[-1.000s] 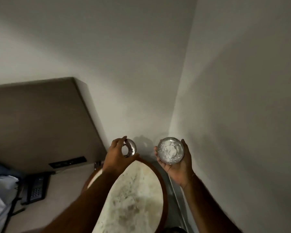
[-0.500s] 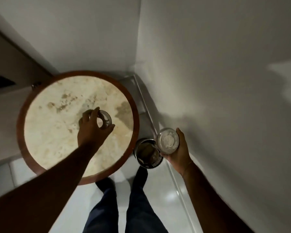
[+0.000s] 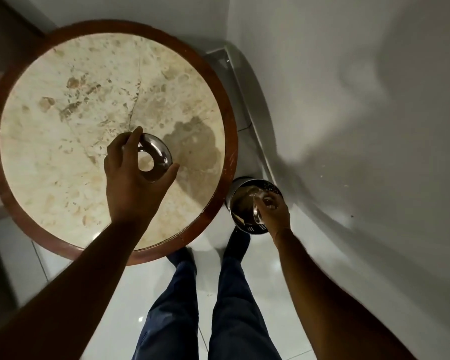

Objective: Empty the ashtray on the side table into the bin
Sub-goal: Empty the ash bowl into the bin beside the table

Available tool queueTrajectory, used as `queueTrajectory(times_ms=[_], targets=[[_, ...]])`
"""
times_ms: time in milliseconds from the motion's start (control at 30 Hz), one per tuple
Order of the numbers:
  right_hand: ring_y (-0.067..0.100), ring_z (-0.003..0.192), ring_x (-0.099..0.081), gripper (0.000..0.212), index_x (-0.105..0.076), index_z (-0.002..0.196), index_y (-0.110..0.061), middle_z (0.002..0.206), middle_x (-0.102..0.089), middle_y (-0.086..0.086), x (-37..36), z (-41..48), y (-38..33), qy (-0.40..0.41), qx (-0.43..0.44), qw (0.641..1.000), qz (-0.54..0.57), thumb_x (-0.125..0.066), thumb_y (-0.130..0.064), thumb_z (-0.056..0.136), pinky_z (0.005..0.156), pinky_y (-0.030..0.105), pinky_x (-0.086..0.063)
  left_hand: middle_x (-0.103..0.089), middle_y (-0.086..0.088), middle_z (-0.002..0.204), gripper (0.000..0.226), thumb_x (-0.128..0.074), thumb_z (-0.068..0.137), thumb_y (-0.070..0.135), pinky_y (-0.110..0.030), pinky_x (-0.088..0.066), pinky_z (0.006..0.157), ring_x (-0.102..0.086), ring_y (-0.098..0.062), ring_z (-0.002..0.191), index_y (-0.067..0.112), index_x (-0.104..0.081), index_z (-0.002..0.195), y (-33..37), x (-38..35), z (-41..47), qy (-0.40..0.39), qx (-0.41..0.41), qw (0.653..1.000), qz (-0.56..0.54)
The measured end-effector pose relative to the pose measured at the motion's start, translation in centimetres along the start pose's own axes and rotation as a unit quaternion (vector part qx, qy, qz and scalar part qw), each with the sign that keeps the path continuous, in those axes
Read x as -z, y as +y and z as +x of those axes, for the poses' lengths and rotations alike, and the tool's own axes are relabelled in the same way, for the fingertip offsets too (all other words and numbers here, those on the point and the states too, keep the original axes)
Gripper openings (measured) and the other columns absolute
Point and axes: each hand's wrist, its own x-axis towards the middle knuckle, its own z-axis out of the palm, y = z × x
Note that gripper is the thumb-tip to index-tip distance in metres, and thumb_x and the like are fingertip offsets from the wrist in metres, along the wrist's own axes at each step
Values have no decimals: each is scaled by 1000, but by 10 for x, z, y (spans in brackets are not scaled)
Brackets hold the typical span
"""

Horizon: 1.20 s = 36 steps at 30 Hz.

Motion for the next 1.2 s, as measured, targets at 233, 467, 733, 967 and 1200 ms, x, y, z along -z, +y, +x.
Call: queueTrajectory(times_ms=[233,467,733,967,1200], targets=[[31,129,-61,65,-59,145,-18,142,-64,9,-19,8,19,60,27,996,-54,-84,-36,88,109,48,-55,-46,-13,160,93,-85,83,49,-53,-55,109,-47,-35,148,16,-45,161,-4,0,-5,-2,-11,1000,3],[34,137,-56,76,-51,153,-23,153,-54,12,-19,2,31,82,56,989,-109,-84,-41,88,107,45,-52,-46,-12,160,92,-86,85,49,-48,-52,112,-46,-35,149,17,-45,161,-12,4,-13,6,7,1000,-3],[34,145,-47,80,-44,157,-24,160,-46,10,-34,0,30,79,73,984,-140,-83,-39,89,114,58,-50,-47,-12,159,94,-89,82,45,-56,-54,109,-48,-37,146,19,-44,161,-29,2,-26,7,3,1000,-2],[32,152,-39,85,-40,160,-23,167,-39,8,-37,3,28,99,73,967,-225,-78,-49,90,115,57,-48,-44,-9,160,95,-90,81,44,-62,-56,103,-46,-35,147,24,-43,162,-34,0,-28,2,11,1000,-15],[32,151,-41,84,-38,161,-31,167,-40,4,-40,-1,29,88,71,965,-237,-78,-51,89,110,60,-52,-47,-14,158,94,-92,81,39,-61,-55,104,-47,-36,146,18,-46,161,-34,2,-28,7,1,1000,-18]])
